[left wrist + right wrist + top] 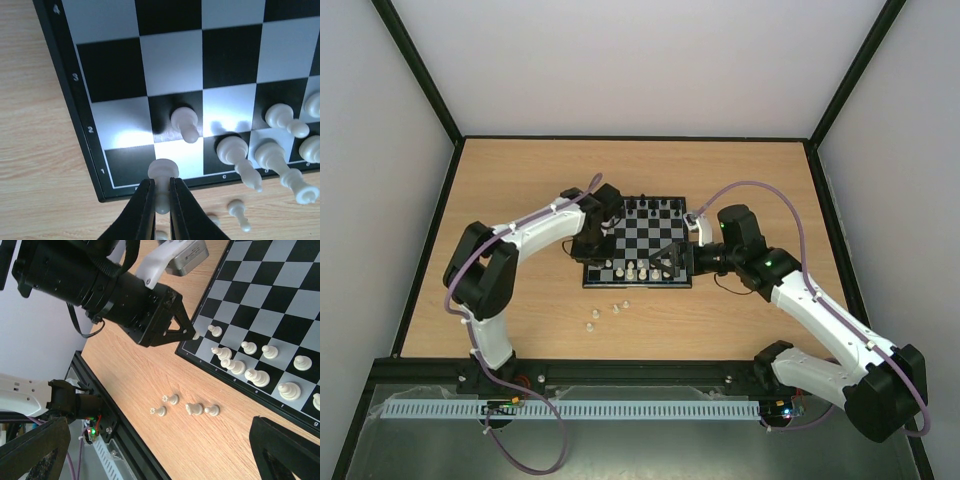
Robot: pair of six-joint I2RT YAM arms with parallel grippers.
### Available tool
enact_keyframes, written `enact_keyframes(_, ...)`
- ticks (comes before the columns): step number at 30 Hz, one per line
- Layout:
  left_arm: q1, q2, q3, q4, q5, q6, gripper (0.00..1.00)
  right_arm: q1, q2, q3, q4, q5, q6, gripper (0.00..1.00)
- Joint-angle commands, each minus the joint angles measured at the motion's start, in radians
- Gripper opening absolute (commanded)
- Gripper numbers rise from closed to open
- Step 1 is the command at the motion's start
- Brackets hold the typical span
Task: Set up the chess pieces on the board
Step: Place the chess piece on the chessboard.
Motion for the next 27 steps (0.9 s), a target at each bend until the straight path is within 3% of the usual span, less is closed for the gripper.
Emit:
enact_keyframes(1,0.032,0.024,0.042,-0.06,-0.01,0.036,0.02,-0.002,-0.004,-0.016,-0.025,-0.02,-0.017,0.99)
enact_keyframes(27,0.058,0.089,0.038,-0.056,-0.028,0.066,0.02,-0.001,-0.015,-0.032,-0.016,-0.027,-0.015,0.99)
